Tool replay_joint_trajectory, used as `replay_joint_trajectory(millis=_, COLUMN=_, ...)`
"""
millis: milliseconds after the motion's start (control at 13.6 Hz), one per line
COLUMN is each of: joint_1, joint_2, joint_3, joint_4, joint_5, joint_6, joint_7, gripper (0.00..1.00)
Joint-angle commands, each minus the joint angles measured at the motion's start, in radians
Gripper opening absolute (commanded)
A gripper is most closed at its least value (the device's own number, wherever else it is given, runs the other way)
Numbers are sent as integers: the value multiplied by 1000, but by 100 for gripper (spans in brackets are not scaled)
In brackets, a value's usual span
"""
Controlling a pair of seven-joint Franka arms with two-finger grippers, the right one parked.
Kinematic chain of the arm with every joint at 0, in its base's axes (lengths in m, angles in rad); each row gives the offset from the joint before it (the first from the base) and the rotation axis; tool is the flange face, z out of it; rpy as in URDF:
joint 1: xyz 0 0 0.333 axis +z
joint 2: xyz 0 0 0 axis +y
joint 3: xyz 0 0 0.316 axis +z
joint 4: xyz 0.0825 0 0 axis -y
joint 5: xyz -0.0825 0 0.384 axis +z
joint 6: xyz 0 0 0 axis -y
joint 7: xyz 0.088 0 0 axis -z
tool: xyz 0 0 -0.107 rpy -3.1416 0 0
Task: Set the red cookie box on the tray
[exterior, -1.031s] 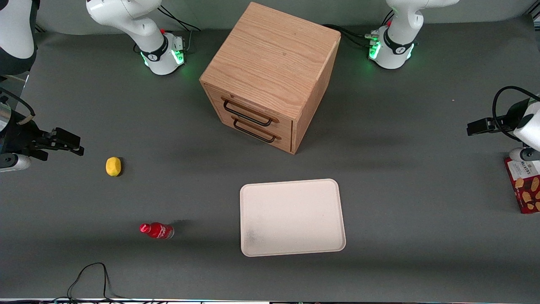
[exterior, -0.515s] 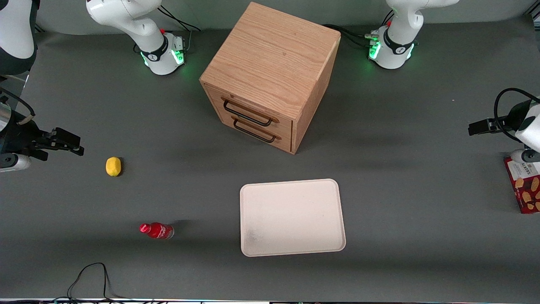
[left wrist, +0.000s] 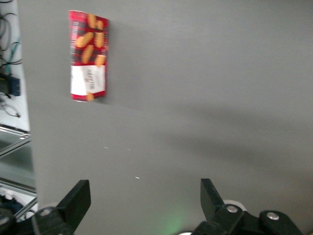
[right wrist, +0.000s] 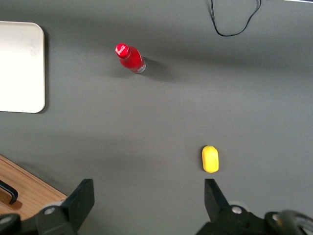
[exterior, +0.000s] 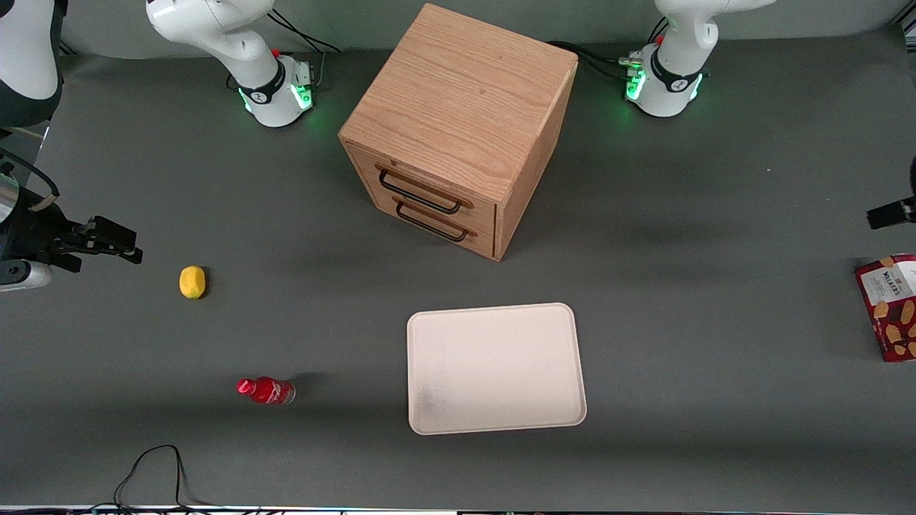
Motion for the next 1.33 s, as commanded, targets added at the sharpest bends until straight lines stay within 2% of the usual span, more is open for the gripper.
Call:
replay_joint_trajectory(millis=0, joint_1=125, joint_2=96, joint_3=-7, joint_4=78, joint_5=-17, joint_6=70, joint_7=140, gripper=100)
replay_joint_trajectory(millis=442, joint_1=318, joint_2=296, joint_3=-10, joint_4=325, joint_5=-33, joint_6=118, joint_7=408, gripper=100)
replay_joint_trajectory(millis=589, joint_1=386, joint_2=340, joint_3=-12, joint_4=387, joint_5=-77, joint_6=124, joint_7=481, gripper=100)
replay_joint_trajectory(millis=736, joint_1=435, joint_2=349, joint_3=-12, joint_4=382, joint_5=-147, joint_6=165, joint_7=499, gripper=100)
replay_joint_trajectory(millis=1031, joint_1=441, joint_2=386, joint_3=-7, joint_4=346, joint_5=-142, joint_6=190, joint_7=583, gripper=100)
replay_joint_trajectory(millis=1252, joint_1=480, joint_2=396, joint_3=-10, joint_4=214, joint_5=-172, joint_6=324, joint_7=584, gripper=100)
